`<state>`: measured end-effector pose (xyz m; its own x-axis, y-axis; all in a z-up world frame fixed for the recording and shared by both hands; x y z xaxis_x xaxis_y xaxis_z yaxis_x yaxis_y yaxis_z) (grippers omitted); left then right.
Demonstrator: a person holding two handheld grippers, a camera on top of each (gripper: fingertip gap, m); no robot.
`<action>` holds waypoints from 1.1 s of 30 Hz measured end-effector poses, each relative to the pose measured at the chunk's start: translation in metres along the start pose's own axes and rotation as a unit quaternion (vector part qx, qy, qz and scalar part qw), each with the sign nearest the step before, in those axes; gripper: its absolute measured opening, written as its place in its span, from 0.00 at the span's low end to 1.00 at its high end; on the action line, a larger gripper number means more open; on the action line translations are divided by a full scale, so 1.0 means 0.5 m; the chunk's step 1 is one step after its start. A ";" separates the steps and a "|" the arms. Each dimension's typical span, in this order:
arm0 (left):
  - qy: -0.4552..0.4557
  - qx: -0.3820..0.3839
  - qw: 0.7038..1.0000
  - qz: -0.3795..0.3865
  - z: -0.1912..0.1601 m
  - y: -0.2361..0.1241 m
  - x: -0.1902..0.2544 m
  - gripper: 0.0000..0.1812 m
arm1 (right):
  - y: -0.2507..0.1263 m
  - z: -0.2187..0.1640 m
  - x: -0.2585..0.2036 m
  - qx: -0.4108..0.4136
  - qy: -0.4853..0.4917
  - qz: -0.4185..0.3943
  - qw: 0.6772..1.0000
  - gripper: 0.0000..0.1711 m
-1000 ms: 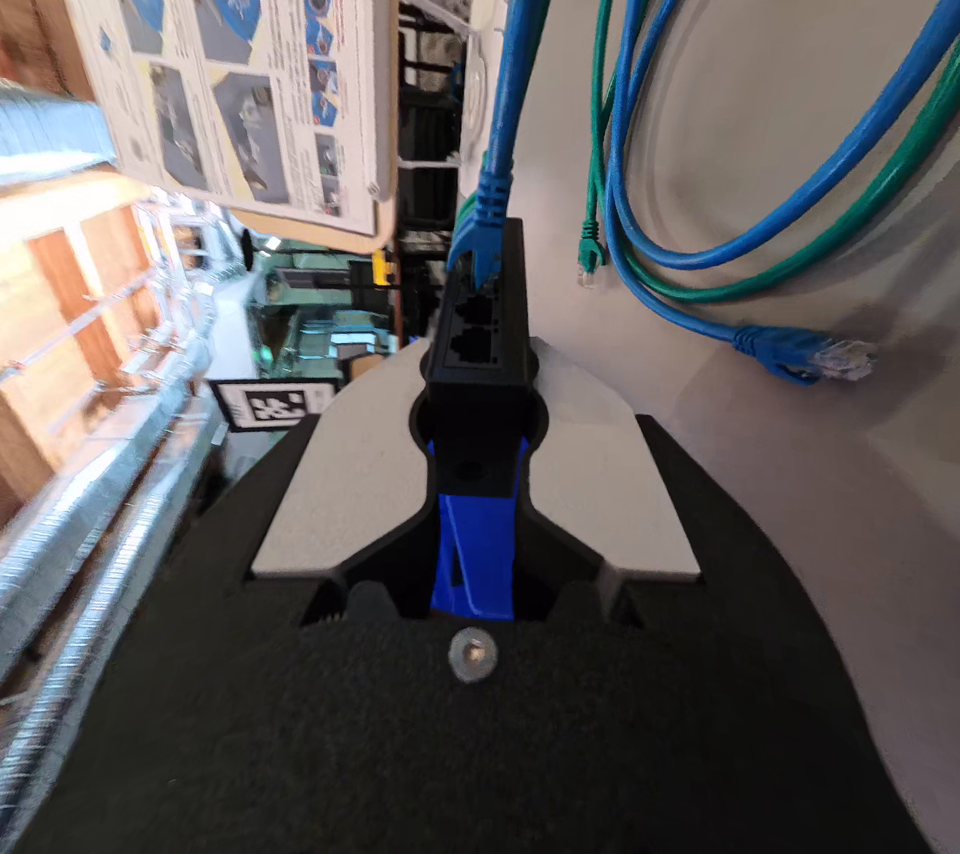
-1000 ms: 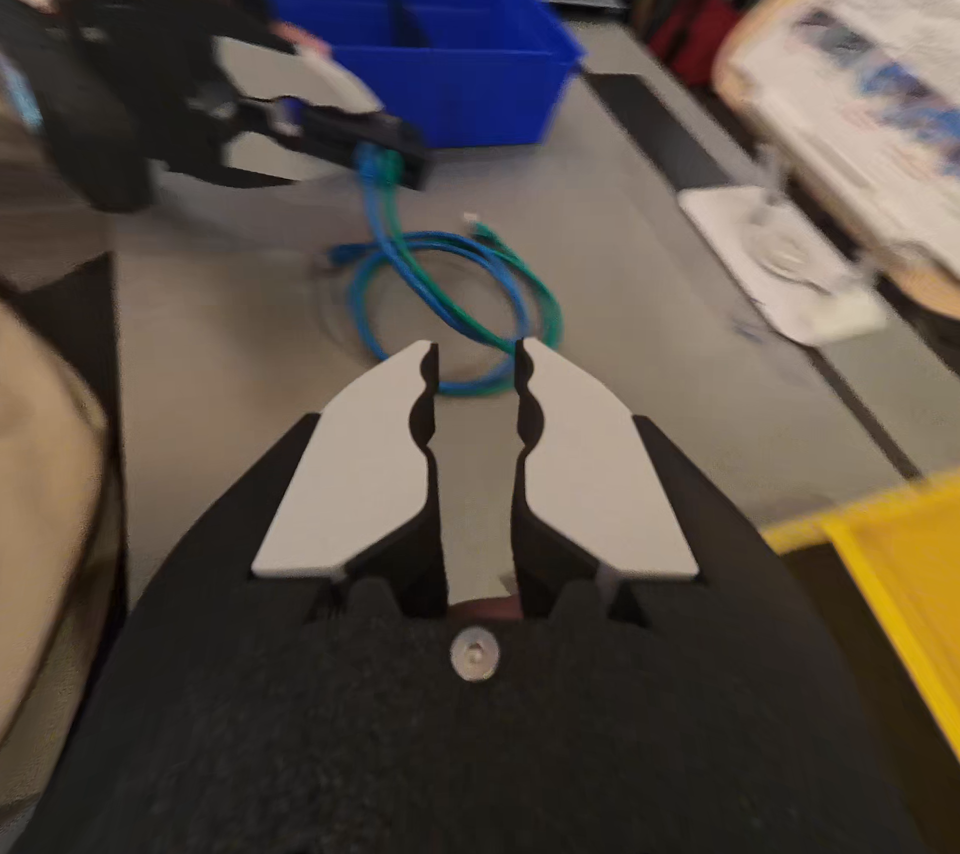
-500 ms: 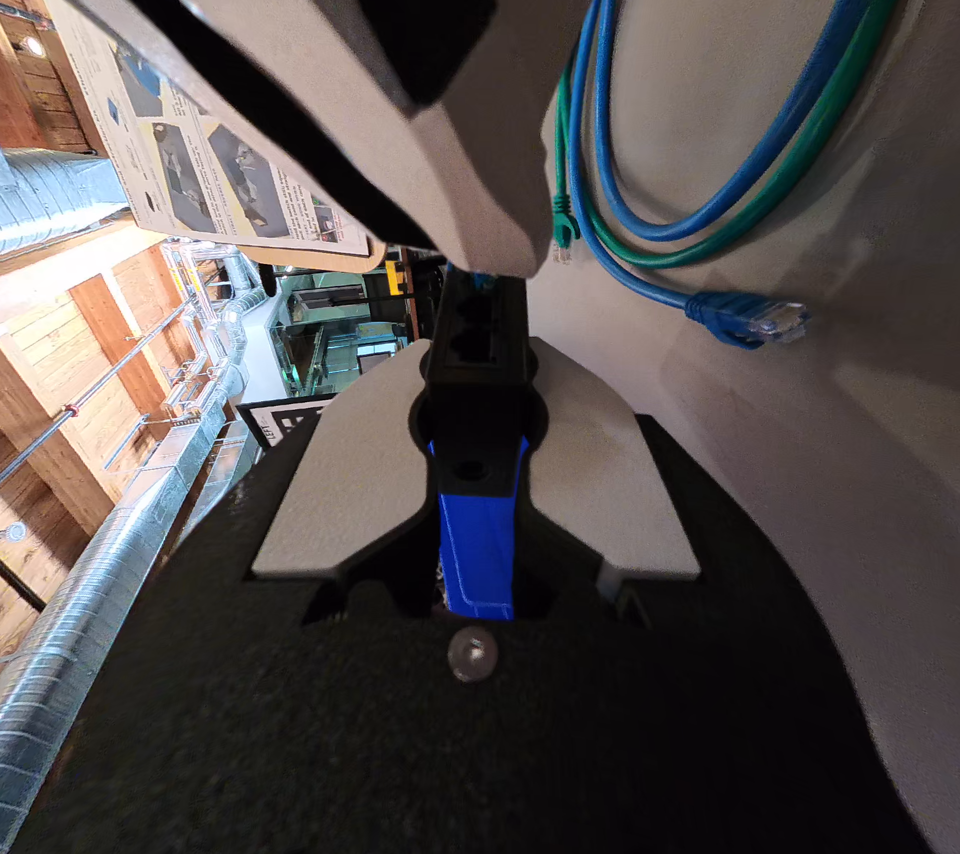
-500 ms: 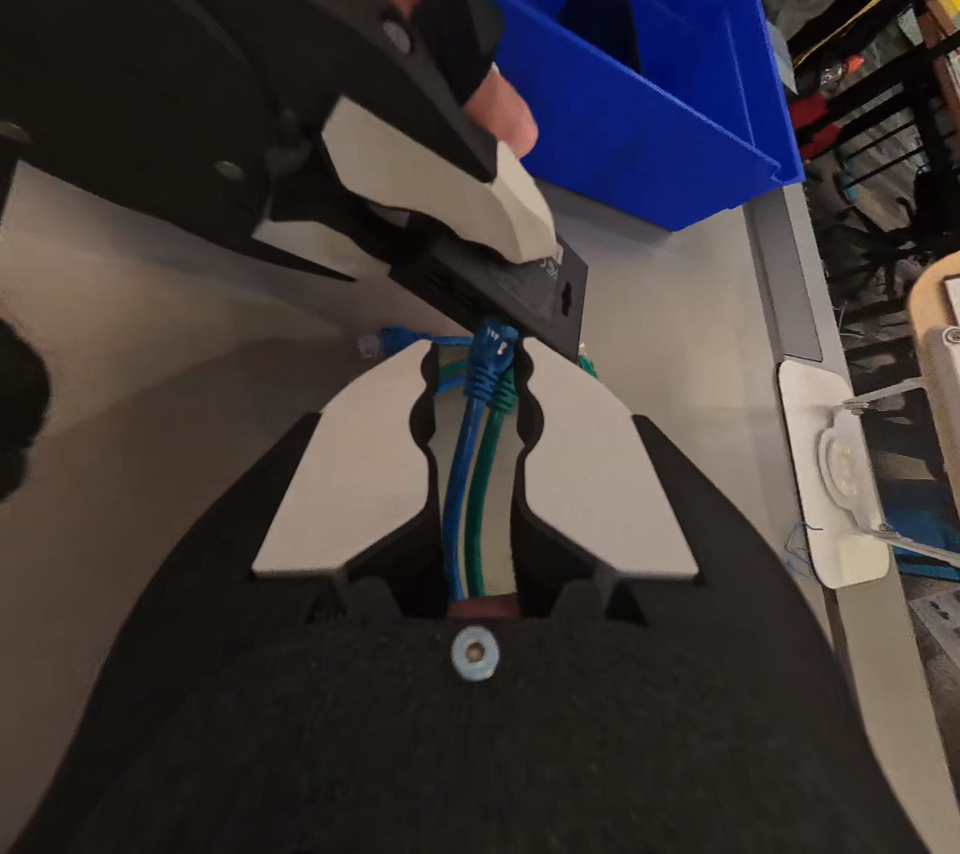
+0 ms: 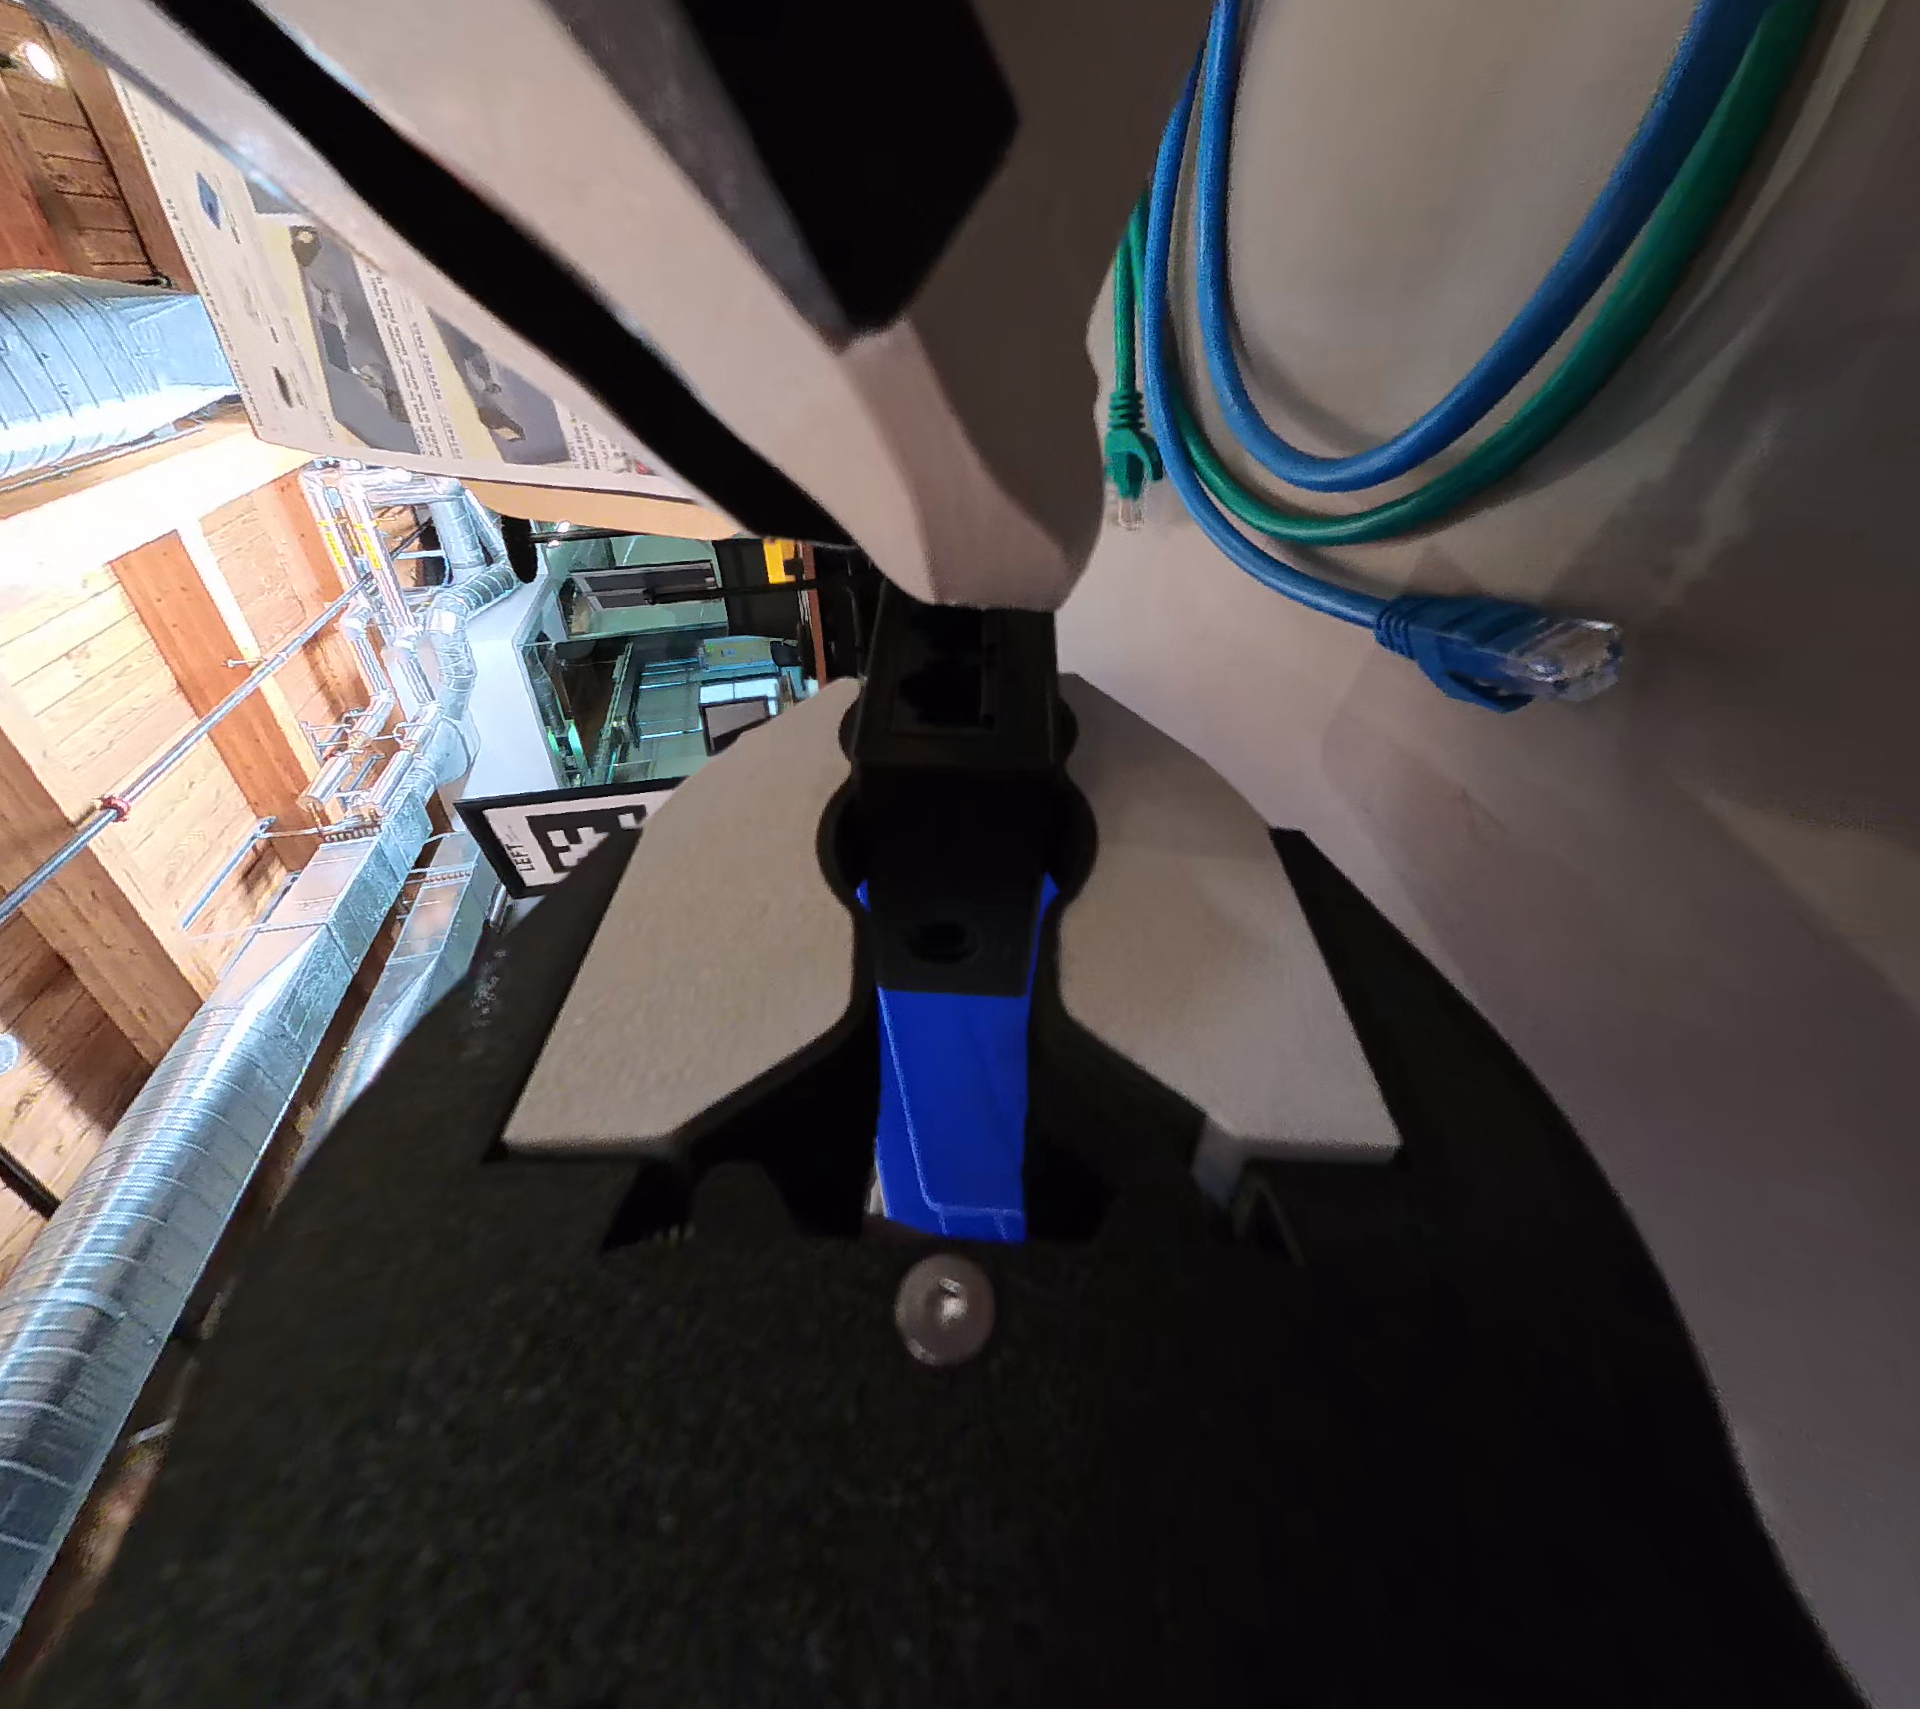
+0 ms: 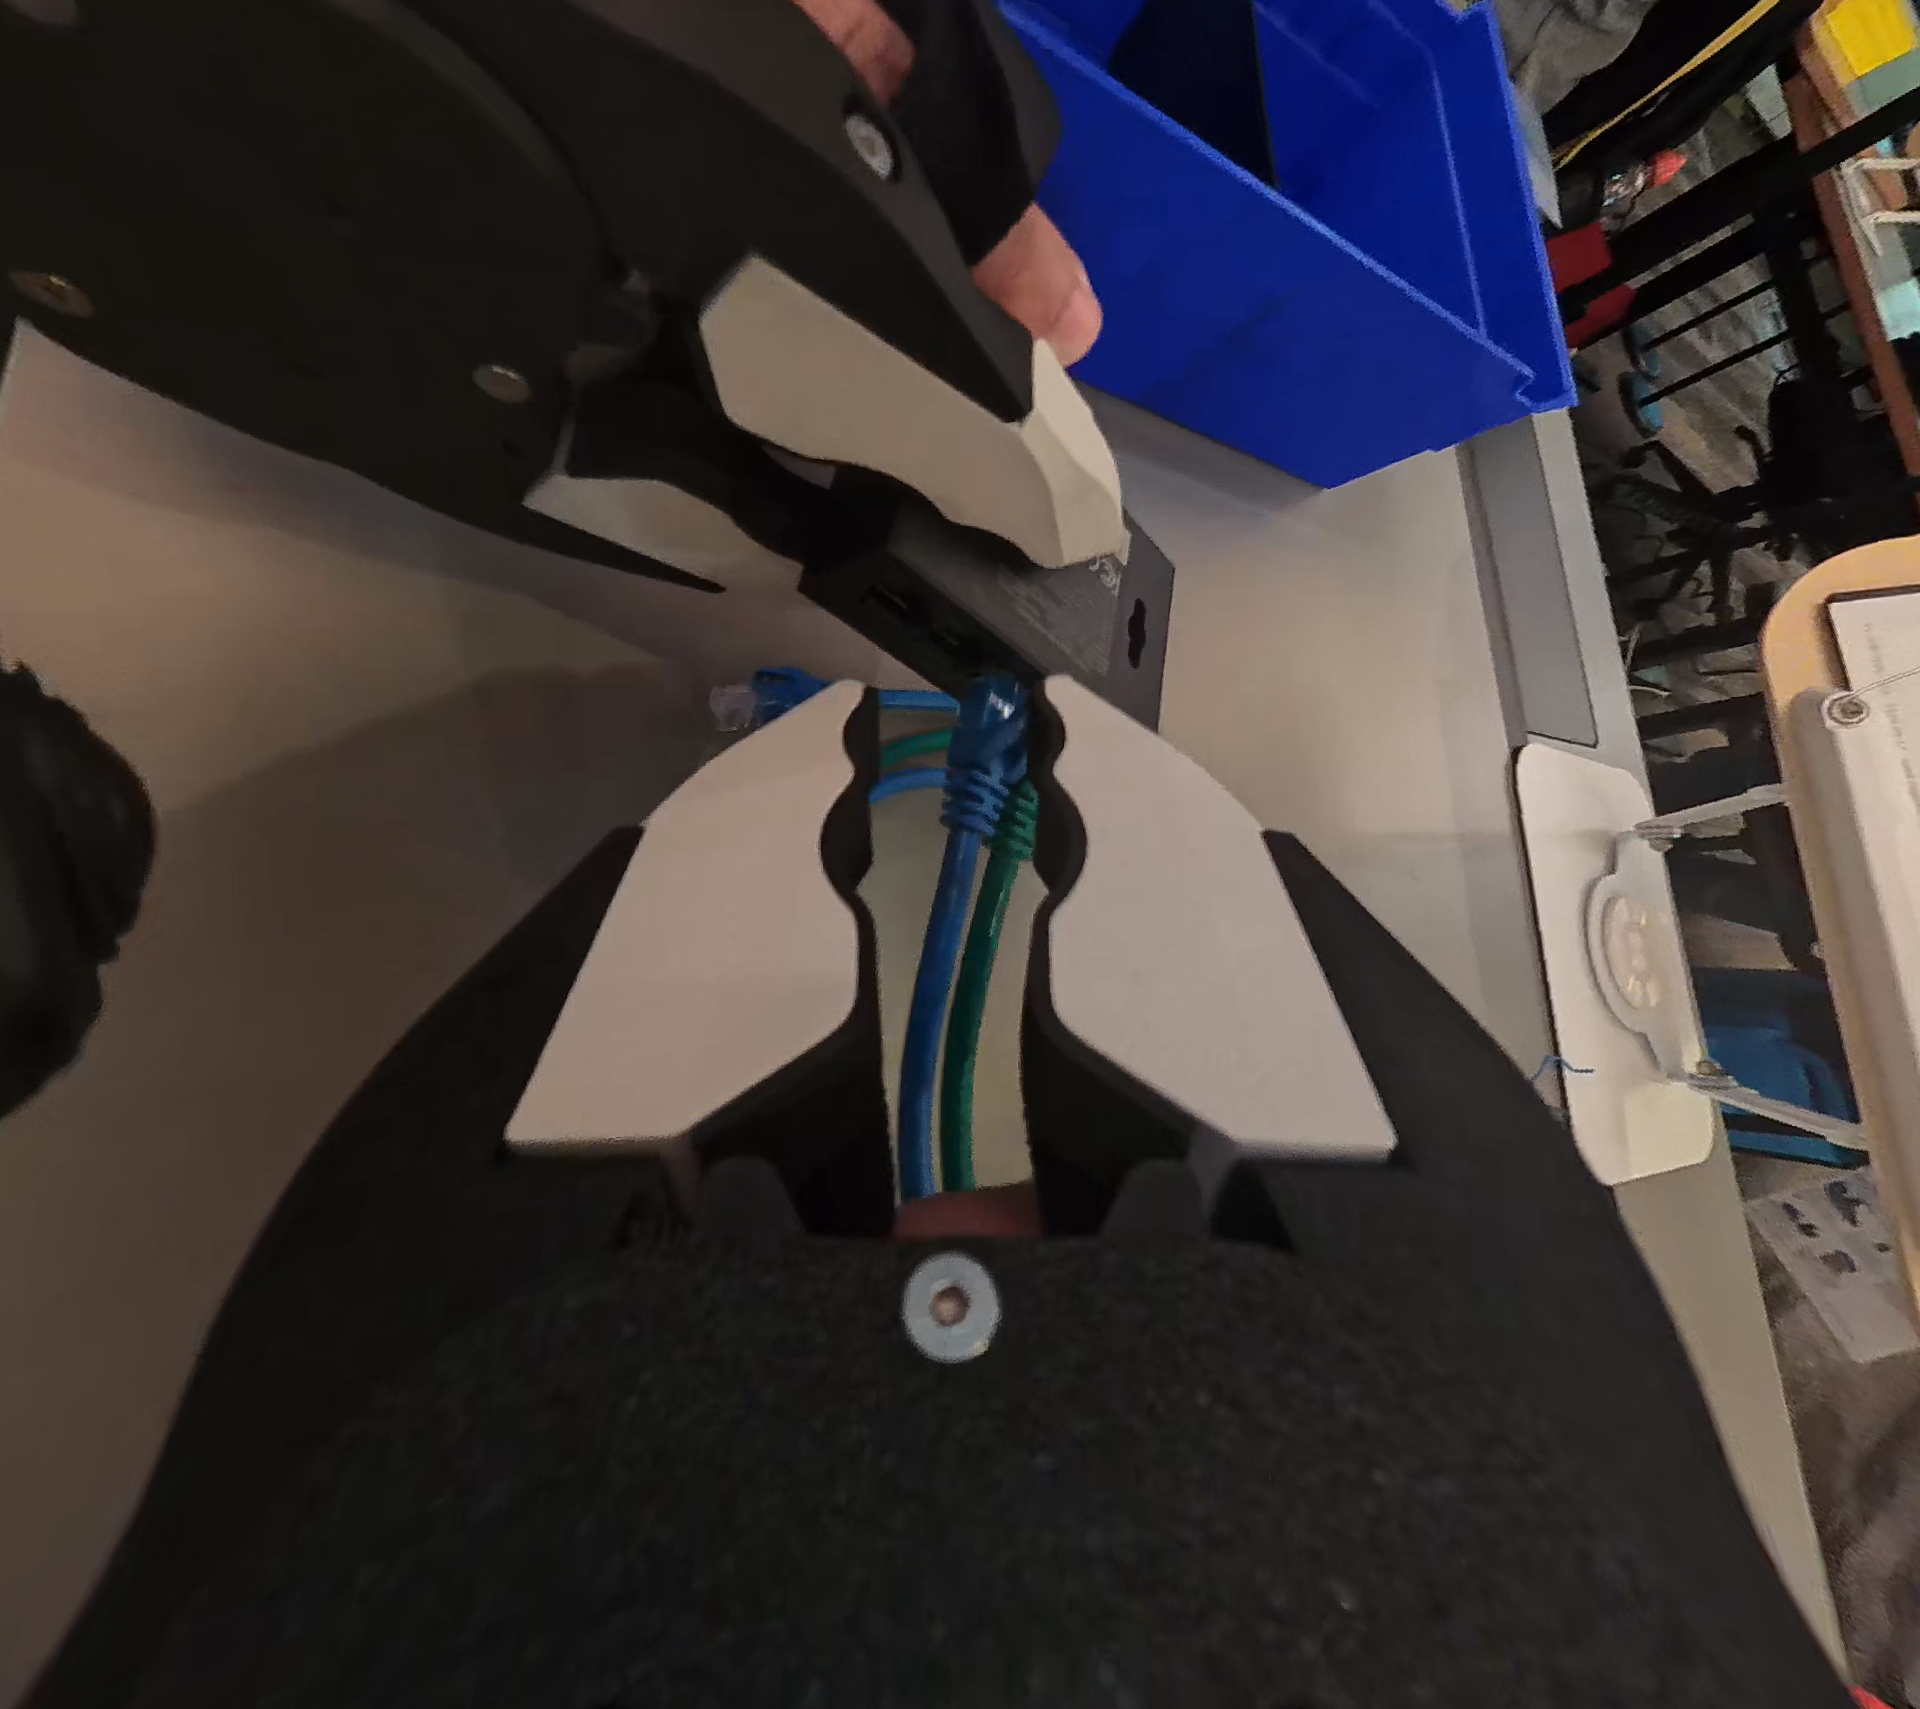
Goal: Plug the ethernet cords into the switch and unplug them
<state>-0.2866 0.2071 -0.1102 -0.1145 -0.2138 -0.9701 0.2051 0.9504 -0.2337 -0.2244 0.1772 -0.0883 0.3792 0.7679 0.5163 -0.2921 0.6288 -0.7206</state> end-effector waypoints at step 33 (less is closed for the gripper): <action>-0.039 0.002 0.999 0.004 0.004 0.003 0.006 0.16 | 0.016 -0.009 -0.019 0.008 0.072 0.039 0.997 0.28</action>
<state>-0.2846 0.2076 -0.1136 -0.0364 -0.2238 -0.9739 0.2104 0.9510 -0.2264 -0.2264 0.1745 -0.1011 0.4763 0.7893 0.3874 -0.3388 0.5714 -0.7475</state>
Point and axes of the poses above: each gripper's, where its closed fingertips meet, y out along the fingers, z out of its top, x = y × z across the jaws, the point moved 5 cm from there along -y, back along the fingers, and after that the axes turned 15 degrees about -x, right-handed, at the moved point
